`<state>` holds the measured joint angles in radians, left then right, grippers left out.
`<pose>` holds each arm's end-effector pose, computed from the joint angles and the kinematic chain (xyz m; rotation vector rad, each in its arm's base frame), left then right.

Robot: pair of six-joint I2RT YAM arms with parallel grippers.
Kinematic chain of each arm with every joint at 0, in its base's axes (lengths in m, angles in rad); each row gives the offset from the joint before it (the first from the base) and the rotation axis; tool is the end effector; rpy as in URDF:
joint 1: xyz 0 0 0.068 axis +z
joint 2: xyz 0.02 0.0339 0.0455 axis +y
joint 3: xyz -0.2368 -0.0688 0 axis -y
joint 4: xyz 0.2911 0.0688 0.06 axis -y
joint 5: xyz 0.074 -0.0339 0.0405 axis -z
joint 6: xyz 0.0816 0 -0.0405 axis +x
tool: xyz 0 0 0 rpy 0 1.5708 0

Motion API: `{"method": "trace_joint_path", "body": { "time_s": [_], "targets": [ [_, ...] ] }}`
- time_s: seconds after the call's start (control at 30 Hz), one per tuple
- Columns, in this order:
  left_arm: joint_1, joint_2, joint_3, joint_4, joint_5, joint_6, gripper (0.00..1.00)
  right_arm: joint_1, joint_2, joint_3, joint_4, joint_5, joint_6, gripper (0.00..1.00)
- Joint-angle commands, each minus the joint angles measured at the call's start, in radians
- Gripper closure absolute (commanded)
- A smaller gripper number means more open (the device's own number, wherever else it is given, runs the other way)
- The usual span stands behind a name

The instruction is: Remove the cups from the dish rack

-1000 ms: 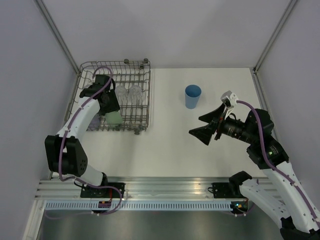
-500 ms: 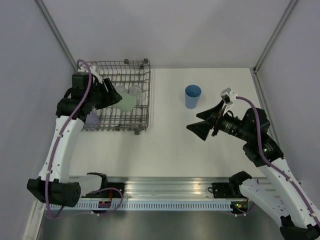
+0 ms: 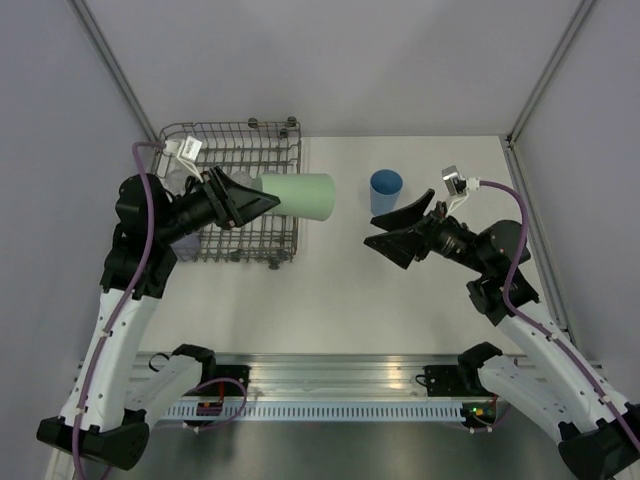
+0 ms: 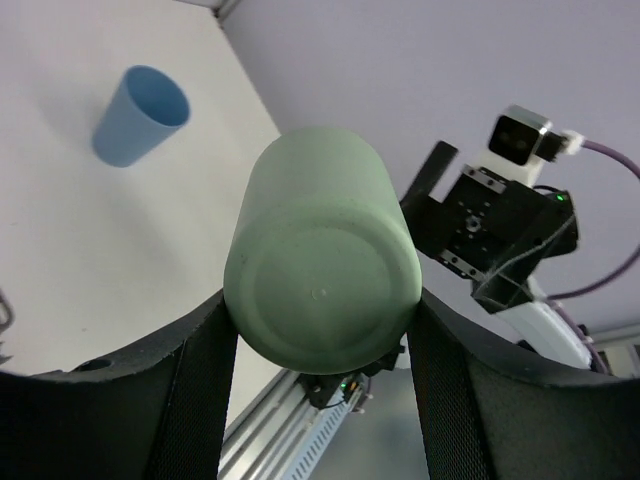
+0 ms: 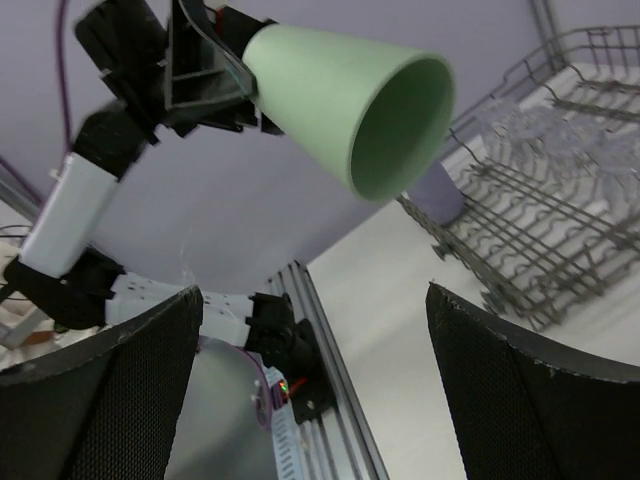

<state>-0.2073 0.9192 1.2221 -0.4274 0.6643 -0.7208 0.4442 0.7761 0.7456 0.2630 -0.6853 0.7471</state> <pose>0.2573 -0.1055 0.4287 0.0710 1.8305 -1.2328 0.2282 0.1658 0.3621 -0.4178 1.4965 1.4230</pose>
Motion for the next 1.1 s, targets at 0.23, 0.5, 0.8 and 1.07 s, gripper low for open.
{"method": "trace_joint_path", "body": {
  "time_s": [0.23, 0.5, 0.8, 1.07],
  "targets": [
    [-0.141, -0.006, -0.131, 0.473, 0.118, -0.266, 0.98, 0.050, 0.152, 0.066, 0.481, -0.062, 0.189, 0.06],
    [-0.213, 0.026, -0.177, 0.590, 0.110, -0.324, 0.98, 0.054, 0.164, 0.107, 0.456, -0.057, 0.172, 0.22],
    [-0.221, 0.050, -0.216, 0.662, 0.121, -0.355, 0.98, 0.056, 0.130, 0.078, 0.479, -0.030, 0.176, 0.73],
    [-0.221, 0.049, -0.187, 0.621, 0.133, -0.319, 0.93, 0.054, 0.141, 0.095, 0.449, -0.016, 0.170, 1.00]
  ]
}}
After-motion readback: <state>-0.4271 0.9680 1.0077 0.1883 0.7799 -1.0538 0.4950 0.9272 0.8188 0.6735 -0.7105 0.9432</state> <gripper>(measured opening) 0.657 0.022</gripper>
